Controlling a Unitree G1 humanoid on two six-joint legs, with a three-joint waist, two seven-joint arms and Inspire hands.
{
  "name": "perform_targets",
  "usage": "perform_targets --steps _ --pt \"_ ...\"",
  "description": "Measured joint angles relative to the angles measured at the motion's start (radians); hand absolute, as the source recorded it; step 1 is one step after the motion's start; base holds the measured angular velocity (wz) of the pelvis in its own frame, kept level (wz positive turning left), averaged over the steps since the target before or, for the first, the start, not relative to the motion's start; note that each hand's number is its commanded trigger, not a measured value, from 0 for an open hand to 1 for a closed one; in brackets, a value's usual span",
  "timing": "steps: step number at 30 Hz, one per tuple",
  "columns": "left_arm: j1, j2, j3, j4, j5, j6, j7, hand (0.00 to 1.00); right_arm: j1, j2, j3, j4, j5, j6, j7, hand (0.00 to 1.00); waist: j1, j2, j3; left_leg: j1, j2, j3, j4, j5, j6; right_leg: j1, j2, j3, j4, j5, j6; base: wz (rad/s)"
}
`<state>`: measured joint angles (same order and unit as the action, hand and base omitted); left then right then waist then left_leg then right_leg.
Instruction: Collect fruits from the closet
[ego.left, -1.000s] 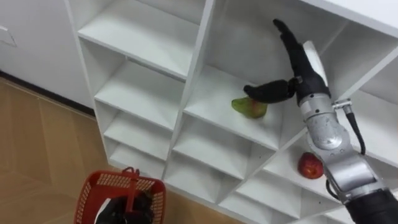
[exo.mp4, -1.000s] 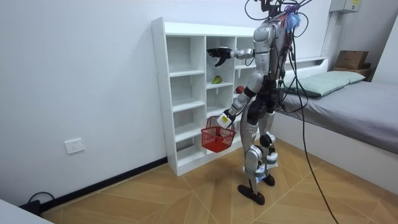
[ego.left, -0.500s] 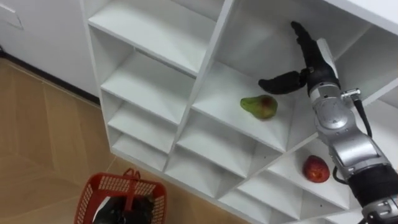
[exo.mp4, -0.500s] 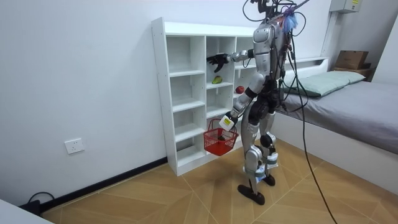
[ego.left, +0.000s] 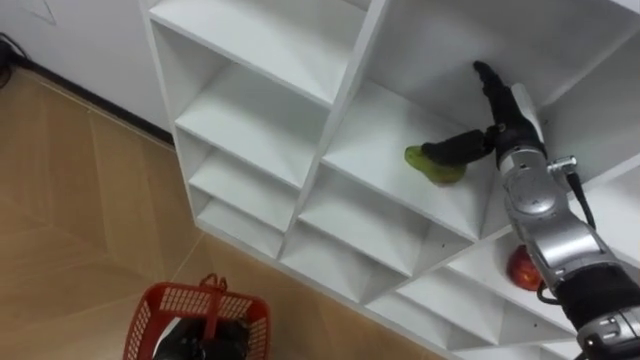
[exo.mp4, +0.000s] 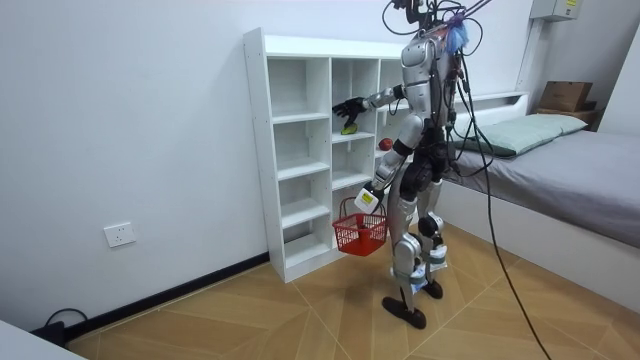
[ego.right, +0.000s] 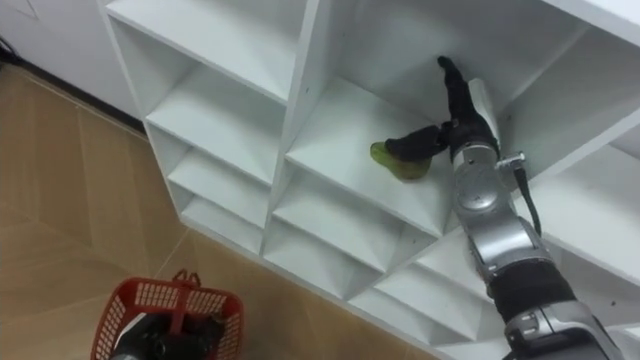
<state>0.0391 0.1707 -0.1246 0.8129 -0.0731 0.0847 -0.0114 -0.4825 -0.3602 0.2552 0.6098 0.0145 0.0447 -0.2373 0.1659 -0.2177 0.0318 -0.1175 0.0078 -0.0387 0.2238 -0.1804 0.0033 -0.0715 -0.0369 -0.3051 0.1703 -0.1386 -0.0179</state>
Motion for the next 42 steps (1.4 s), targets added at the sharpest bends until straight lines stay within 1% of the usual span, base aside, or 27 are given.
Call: perform_targets --steps 2,7,11,15,17,20,25,30,31,33,34,35,38,40,42 --pt "0.000 -0.001 0.000 -0.001 0.000 0.000 0.001 1.00 0.000 0.000 0.000 -0.005 0.023 0.000 0.001 0.00 -0.002 0.001 -0.0006 0.007 0.001 0.011 0.000 0.000 0.000 0.004 0.000 0.006 0.000 0.000 0.000 -0.07" --pt "0.000 -0.001 0.002 -0.001 0.000 0.000 0.009 1.00 0.000 0.000 -0.001 -0.025 0.060 0.000 0.017 0.00 -0.018 0.006 -0.0033 0.019 0.002 0.011 0.000 0.000 0.000 0.017 0.000 0.004 0.000 0.000 0.000 0.00" --pt "0.000 -0.002 0.002 -0.001 -0.003 0.000 0.010 1.00 0.000 0.000 -0.001 -0.040 0.061 0.000 0.028 0.00 -0.022 0.012 -0.0112 0.028 0.002 0.011 0.000 0.000 0.000 0.025 0.000 0.003 0.001 0.000 0.000 0.00" --pt "0.001 0.002 0.001 -0.001 -0.005 0.000 0.009 1.00 0.000 0.000 0.000 -0.041 0.065 0.000 0.047 0.00 -0.023 0.014 -0.0124 0.042 0.002 0.009 0.000 0.000 0.000 0.040 0.000 0.003 0.003 0.000 0.000 0.00" --pt "0.001 0.003 -0.002 -0.001 -0.012 0.000 0.009 1.00 0.001 0.000 0.000 -0.041 0.092 0.000 0.059 0.00 -0.024 0.013 -0.0134 0.047 0.002 0.009 0.000 0.000 0.000 0.046 0.000 0.001 0.003 0.000 0.000 0.00" --pt "0.001 0.006 -0.017 0.008 -0.014 0.000 0.009 1.00 0.005 0.000 0.006 -0.035 0.112 0.000 0.070 0.00 -0.022 0.013 -0.0135 0.058 0.002 0.009 0.000 0.000 0.000 0.057 0.000 0.000 0.003 0.000 0.000 0.00" --pt "0.001 0.005 -0.017 0.026 -0.014 0.000 0.010 1.00 0.007 0.000 0.008 -0.033 0.134 0.000 0.080 0.00 -0.023 0.013 -0.0136 0.060 0.002 0.009 0.000 0.000 0.000 0.058 0.000 0.001 0.003 0.000 0.000 0.00" --pt "0.002 -0.005 -0.015 0.033 -0.013 0.000 0.013 1.00 0.032 0.000 0.005 -0.039 0.165 0.000 0.105 0.00 -0.025 0.015 -0.0146 0.057 0.000 0.005 0.001 0.000 0.000 0.060 -0.002 -0.005 0.002 0.000 0.000 0.04" --pt "0.002 -0.007 -0.010 0.033 -0.013 0.000 0.013 1.00 0.042 0.003 0.000 -0.046 0.165 0.000 0.116 0.00 -0.024 0.016 -0.0155 0.058 0.000 0.006 0.001 0.000 0.000 0.060 -0.002 -0.003 0.002 0.000 0.000 0.00" --pt "0.002 -0.022 0.005 0.033 -0.011 0.000 0.013 1.00 0.066 0.004 -0.006 -0.074 0.162 0.000 0.131 0.00 -0.024 0.023 -0.0191 0.058 -0.002 0.007 0.001 0.000 0.000 0.059 -0.004 -0.001 0.002 0.001 0.001 0.00" --pt "0.002 -0.023 0.006 0.033 -0.011 0.000 0.014 1.00 0.074 0.004 -0.007 -0.083 0.159 0.000 0.132 0.00 -0.024 0.026 -0.0207 0.058 -0.002 0.008 0.001 0.000 0.000 0.059 -0.004 0.000 0.002 0.001 0.001 0.00" --pt "0.002 -0.025 0.006 0.032 -0.011 0.001 0.014 1.00 0.090 0.004 -0.012 -0.095 0.152 0.000 0.135 0.00 -0.025 0.033 -0.0248 0.058 -0.003 0.009 0.001 0.000 0.001 0.058 -0.005 0.001 0.002 0.001 0.002 0.00" --pt "0.002 -0.031 0.007 0.029 -0.011 0.000 0.013 1.00 0.128 0.004 -0.046 -0.117 0.139 -0.001 0.151 0.00 -0.028 0.048 -0.0325 0.061 -0.003 0.015 0.000 0.000 0.001 0.058 -0.006 0.004 0.003 0.002 0.003 -0.06" --pt "0.002 -0.033 0.014 0.030 -0.011 0.000 0.013 1.00 0.131 0.006 -0.046 -0.124 0.134 -0.001 0.155 0.00 -0.027 0.053 -0.0339 0.065 0.000 0.020 0.000 0.000 0.001 0.058 -0.006 0.008 0.005 0.002 0.003 -0.09" --pt "0.004 -0.035 0.024 0.034 -0.011 0.000 0.013 1.00 0.134 0.009 -0.046 -0.124 0.133 -0.001 0.154 0.00 -0.025 0.055 -0.0326 0.070 0.000 0.022 -0.001 0.000 0.001 0.062 -0.006 0.008 0.007 0.002 0.003 -0.02"
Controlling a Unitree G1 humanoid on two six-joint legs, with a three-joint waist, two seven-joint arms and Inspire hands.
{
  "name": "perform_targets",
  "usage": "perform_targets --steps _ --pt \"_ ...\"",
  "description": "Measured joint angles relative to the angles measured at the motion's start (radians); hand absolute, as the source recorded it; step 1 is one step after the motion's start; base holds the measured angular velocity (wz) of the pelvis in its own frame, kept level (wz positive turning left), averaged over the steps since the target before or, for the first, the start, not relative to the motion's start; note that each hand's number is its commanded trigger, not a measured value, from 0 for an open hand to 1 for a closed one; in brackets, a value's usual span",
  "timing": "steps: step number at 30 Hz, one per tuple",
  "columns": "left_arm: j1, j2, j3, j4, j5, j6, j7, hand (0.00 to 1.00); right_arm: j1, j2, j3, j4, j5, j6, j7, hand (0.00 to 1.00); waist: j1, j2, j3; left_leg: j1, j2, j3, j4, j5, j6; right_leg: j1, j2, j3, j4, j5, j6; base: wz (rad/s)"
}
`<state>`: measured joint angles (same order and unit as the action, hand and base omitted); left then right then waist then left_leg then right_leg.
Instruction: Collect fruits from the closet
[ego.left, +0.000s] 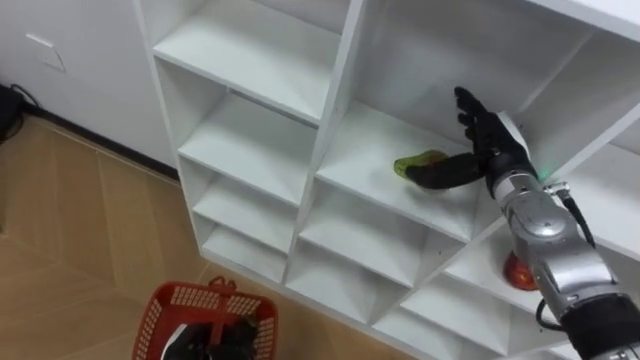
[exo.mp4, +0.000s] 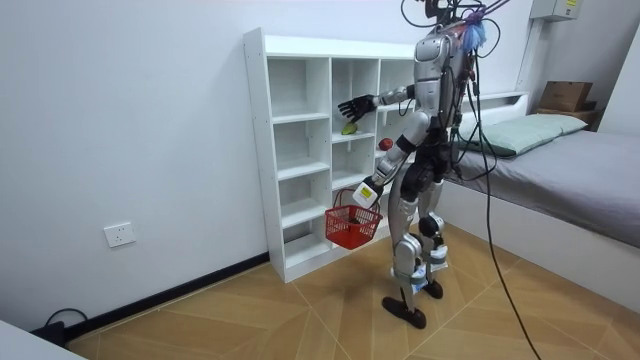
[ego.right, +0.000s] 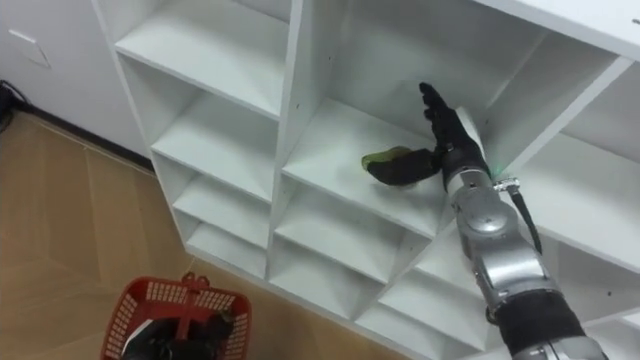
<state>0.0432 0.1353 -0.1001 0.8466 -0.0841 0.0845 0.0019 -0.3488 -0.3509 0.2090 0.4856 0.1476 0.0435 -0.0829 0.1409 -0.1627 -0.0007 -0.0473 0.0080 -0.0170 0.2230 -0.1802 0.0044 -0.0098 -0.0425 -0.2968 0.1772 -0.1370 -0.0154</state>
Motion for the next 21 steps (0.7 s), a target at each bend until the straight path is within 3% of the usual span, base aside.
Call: perform_targets --steps 15,21 --pt "0.014 0.004 -0.003 0.000 -0.001 -0.003 0.006 1.00 0.047 0.049 0.000 -0.008 -0.089 -0.006 -0.011 0.00 -0.016 -0.003 0.0042 -0.015 -0.003 0.001 -0.003 0.001 0.002 -0.018 -0.004 -0.005 0.009 0.000 0.001 0.00" --pt "0.005 -0.007 -0.003 0.000 -0.001 -0.003 0.007 1.00 0.057 0.080 0.005 0.041 -0.086 -0.021 -0.025 0.00 -0.016 0.008 0.0131 -0.016 -0.001 0.014 -0.007 0.001 0.003 -0.019 -0.005 -0.005 0.008 0.000 0.001 0.00"
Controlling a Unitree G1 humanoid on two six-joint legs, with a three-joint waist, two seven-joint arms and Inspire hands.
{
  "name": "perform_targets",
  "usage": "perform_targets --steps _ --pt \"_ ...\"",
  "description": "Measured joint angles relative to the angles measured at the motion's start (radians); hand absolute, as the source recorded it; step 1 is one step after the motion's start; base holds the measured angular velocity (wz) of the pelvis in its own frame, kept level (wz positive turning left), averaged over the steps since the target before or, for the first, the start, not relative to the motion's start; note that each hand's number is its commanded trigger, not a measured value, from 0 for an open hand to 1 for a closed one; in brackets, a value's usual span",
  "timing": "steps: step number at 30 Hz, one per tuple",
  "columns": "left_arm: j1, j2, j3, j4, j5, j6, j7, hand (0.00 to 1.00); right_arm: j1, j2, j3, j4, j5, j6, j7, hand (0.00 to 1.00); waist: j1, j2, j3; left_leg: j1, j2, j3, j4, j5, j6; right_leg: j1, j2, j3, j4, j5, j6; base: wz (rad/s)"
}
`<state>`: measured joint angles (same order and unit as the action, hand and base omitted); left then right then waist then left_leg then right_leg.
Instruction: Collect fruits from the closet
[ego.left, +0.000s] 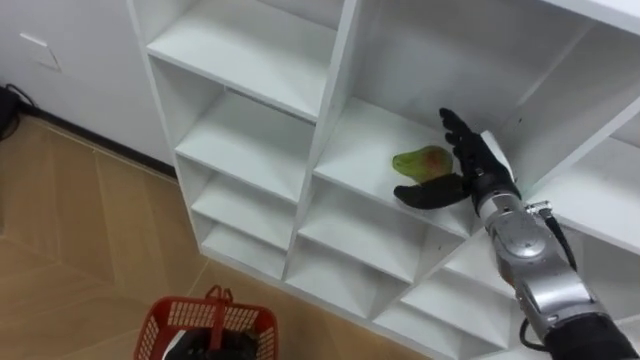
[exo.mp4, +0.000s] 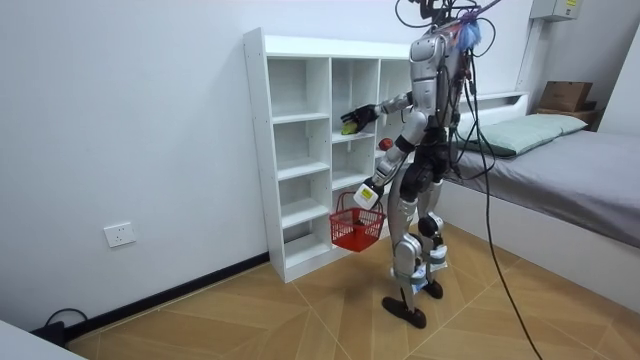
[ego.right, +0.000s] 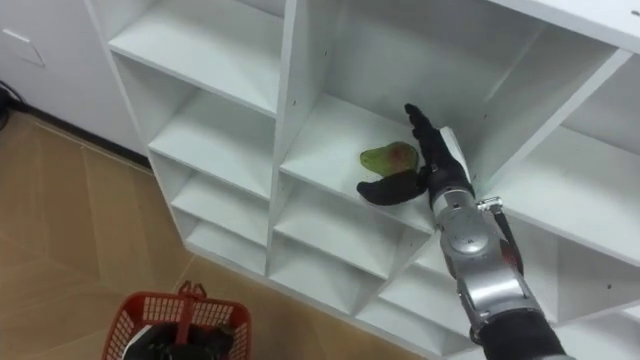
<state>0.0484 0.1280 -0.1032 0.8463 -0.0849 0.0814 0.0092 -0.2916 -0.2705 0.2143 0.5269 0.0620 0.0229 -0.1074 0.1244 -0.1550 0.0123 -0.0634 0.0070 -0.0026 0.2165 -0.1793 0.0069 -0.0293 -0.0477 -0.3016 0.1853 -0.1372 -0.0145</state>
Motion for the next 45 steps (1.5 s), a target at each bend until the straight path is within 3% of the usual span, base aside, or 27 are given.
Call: perform_targets --steps 10,16,34,45 --pt "-0.008 -0.004 -0.009 0.001 0.000 -0.005 -0.004 1.00 0.006 0.012 0.005 0.023 -0.115 -0.019 -0.002 0.00 0.008 0.007 0.0047 -0.018 0.004 0.019 0.004 0.000 0.000 -0.017 0.001 0.001 0.001 0.000 0.000 -0.02" --pt "-0.009 -0.004 -0.036 0.001 0.000 -0.004 -0.002 1.00 -0.003 0.038 0.005 0.059 -0.189 -0.034 -0.065 0.00 0.009 0.008 0.0051 -0.030 0.004 0.017 0.008 0.000 0.000 -0.025 0.000 0.001 0.004 0.000 0.000 0.02" --pt "-0.058 -0.006 -0.066 0.067 -0.003 -0.003 0.000 1.00 -0.070 0.052 0.028 0.143 -0.145 -0.049 -0.162 0.00 0.018 0.016 0.0106 -0.057 0.001 0.015 0.006 0.002 0.003 -0.059 -0.003 0.002 0.019 0.000 0.000 -0.01" --pt "-0.060 -0.002 -0.099 0.068 -0.001 -0.002 -0.003 1.00 -0.094 0.052 0.041 0.181 -0.101 -0.059 -0.157 0.00 0.021 0.023 0.0123 -0.057 0.001 0.022 0.008 0.004 0.005 -0.060 -0.004 0.001 0.021 0.000 0.000 0.00"
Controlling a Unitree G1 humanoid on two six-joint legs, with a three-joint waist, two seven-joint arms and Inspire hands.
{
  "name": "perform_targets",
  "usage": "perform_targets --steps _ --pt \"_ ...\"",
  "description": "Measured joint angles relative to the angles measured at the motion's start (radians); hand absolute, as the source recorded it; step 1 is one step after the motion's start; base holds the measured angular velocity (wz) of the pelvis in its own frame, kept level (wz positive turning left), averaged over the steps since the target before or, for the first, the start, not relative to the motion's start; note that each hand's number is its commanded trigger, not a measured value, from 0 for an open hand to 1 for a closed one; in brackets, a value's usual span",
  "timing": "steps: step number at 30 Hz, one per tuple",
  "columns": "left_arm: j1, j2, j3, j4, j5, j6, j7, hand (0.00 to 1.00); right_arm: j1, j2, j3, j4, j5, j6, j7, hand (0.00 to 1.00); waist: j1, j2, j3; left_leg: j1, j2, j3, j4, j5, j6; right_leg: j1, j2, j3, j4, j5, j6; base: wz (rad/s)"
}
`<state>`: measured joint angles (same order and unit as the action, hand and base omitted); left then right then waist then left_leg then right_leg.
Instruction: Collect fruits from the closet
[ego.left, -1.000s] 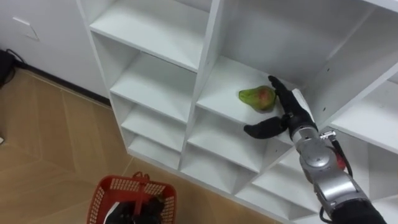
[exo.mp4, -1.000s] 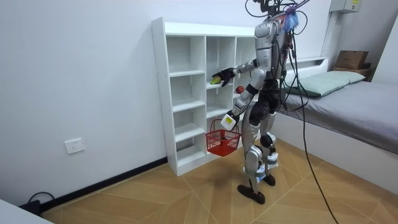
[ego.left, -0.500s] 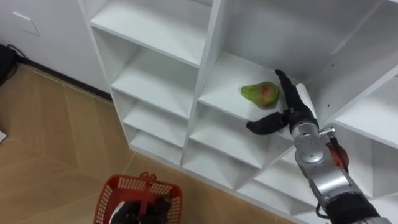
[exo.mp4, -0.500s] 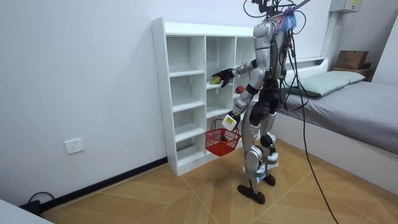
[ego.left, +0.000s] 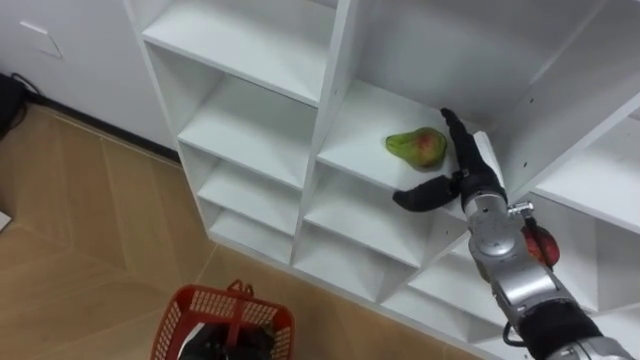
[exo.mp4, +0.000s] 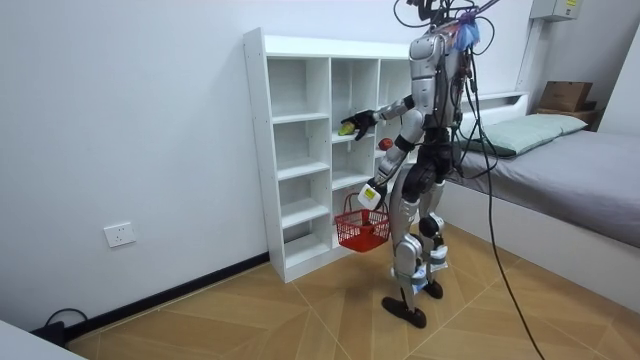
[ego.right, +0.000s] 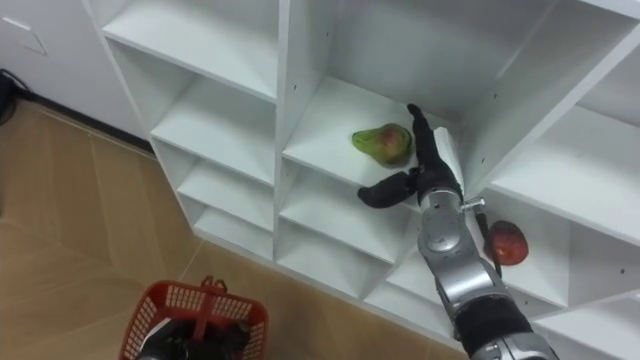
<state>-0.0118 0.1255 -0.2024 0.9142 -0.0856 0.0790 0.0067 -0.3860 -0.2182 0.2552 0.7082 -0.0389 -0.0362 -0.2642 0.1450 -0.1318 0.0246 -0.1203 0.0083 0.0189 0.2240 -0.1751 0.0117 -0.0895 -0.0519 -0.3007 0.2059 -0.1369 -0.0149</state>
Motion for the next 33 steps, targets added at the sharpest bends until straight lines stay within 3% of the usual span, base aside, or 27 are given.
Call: perform_targets --steps 13,33 --pt "-0.002 -0.001 -0.006 -0.001 0.001 0.001 -0.015 1.00 -0.022 -0.009 -0.001 0.007 0.030 0.004 0.031 0.00 -0.001 0.032 -0.0116 -0.013 0.000 0.000 0.014 0.001 0.000 -0.017 -0.002 -0.001 0.015 0.002 -0.002 -0.01" --pt "-0.002 -0.001 -0.009 0.008 0.000 0.001 -0.010 1.00 -0.038 -0.014 -0.013 0.020 0.158 -0.008 0.058 0.00 -0.004 0.032 -0.0112 -0.012 -0.001 0.000 0.014 0.002 0.001 -0.016 -0.004 0.000 0.017 0.002 -0.002 0.00"
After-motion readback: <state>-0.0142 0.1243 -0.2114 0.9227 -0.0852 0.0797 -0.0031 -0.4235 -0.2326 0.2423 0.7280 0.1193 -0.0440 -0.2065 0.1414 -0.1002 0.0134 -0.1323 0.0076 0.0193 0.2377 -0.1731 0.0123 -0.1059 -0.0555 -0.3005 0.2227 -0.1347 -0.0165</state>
